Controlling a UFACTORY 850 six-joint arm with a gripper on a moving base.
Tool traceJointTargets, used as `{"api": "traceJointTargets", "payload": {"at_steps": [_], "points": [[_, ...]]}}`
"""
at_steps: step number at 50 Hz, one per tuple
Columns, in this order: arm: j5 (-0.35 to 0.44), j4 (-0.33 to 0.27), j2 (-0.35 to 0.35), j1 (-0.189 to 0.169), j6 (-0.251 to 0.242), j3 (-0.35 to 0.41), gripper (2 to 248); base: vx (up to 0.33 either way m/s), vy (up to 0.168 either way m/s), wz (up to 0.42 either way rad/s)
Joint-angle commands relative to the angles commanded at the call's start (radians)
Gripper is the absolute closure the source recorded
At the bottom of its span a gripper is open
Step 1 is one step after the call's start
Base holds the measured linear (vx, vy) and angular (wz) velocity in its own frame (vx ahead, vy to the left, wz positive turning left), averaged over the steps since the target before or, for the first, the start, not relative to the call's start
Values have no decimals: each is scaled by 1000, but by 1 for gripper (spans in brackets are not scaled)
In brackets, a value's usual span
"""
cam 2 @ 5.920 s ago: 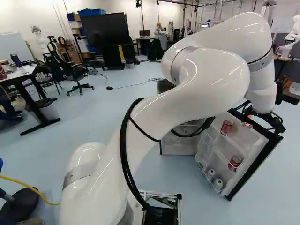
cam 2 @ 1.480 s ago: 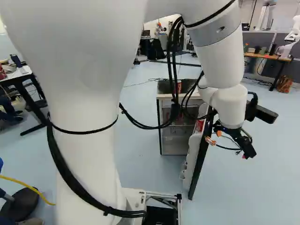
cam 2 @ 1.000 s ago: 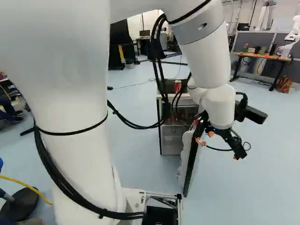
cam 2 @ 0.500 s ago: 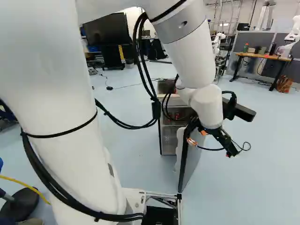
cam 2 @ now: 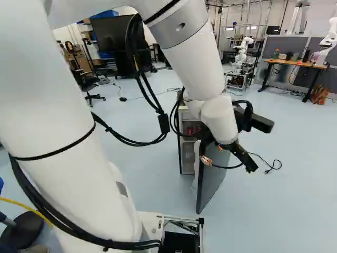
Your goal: Grab a drink from the fridge
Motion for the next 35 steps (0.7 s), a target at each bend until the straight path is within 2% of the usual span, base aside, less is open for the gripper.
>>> {"api": "traceJointTargets", "payload": {"at_steps": [25, 35], "points": [[51, 0, 99, 67, 0, 102, 3, 0, 0, 0], [72, 0, 107, 92, 0, 128, 3, 0, 0, 0]]}}
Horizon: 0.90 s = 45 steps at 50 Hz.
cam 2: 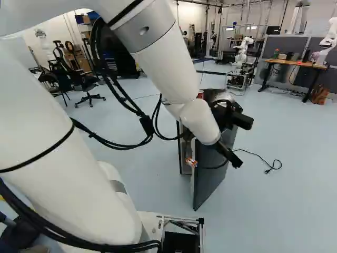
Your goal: Grab a drink from the fridge
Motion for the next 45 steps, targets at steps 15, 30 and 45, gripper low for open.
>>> {"api": "traceJointTargets", "payload": {"at_steps": [15, 30, 45], "points": [[30, 0, 36, 39, 0, 41, 3, 0, 0, 0], [61, 0, 59, 99, 0, 63, 3, 0, 0, 0], [91, 0, 65, 168, 0, 69, 3, 0, 0, 0]]}}
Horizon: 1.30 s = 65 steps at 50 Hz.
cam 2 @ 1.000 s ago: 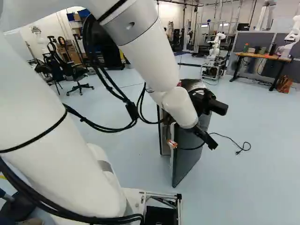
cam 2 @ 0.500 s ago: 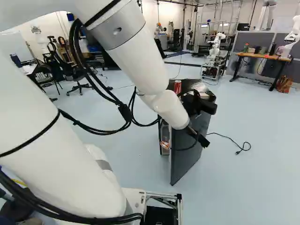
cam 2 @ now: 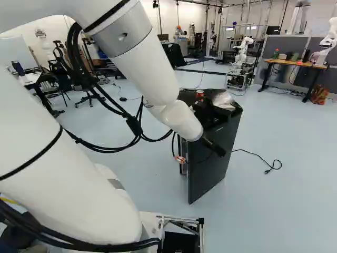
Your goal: Grab a drink from the fridge
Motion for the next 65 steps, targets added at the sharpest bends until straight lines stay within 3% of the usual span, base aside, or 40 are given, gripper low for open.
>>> {"api": "traceJointTargets", "payload": {"at_steps": [50, 65], "points": [[101, 0, -46, 227, 0, -44, 3, 0, 0, 0], [134, 0, -64, 247, 0, -55, 3, 0, 0, 0]]}}
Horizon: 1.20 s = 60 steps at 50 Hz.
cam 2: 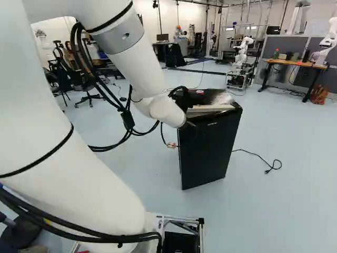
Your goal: Grab a drink from the fridge
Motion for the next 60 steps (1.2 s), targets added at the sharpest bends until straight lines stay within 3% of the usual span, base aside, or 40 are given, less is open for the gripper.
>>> {"api": "traceJointTargets", "payload": {"at_steps": [28, 60], "points": [[111, 0, -102, 1, 0, -26, 3, 0, 0, 0], [310, -24, -216, 1, 0, -57, 3, 0, 0, 0]]}}
